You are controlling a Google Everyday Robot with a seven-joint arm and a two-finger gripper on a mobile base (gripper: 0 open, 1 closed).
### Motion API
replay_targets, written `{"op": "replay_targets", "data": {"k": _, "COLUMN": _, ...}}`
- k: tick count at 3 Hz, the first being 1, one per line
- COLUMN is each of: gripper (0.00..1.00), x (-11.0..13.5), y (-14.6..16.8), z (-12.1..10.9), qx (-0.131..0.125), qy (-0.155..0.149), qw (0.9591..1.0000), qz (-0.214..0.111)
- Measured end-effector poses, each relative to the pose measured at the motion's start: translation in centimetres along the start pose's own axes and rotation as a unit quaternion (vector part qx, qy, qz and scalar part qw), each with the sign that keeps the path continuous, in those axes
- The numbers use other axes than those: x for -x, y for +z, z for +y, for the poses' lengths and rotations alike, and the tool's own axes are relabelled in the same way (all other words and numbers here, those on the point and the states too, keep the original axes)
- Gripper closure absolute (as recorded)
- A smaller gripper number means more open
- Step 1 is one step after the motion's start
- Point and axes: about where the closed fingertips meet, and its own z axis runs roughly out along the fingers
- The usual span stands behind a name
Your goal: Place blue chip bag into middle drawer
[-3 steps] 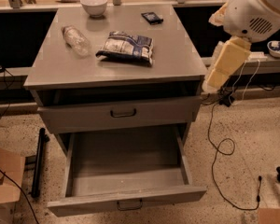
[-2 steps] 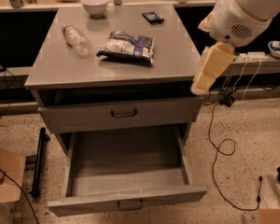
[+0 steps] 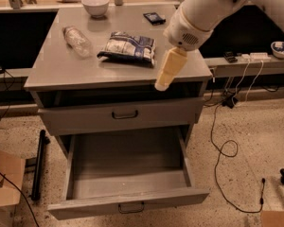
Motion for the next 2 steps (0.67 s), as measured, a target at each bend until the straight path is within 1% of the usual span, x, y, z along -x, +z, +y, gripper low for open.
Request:
{"op": "replay_targets", "data": {"k": 1, "gripper": 0.00, "x": 1.5, "y": 2.9, "z": -2.1, "qx": 0.003, "qy": 0.006, "qw": 0.9998, "qz": -0.021}}
{"op": "replay_targets", "data": {"k": 2, "gripper": 0.00, "x": 2.8, "y": 5.2, "z": -4.2, "qx": 0.007, "qy": 0.005, "qw": 0.9993, "qz": -0.036}}
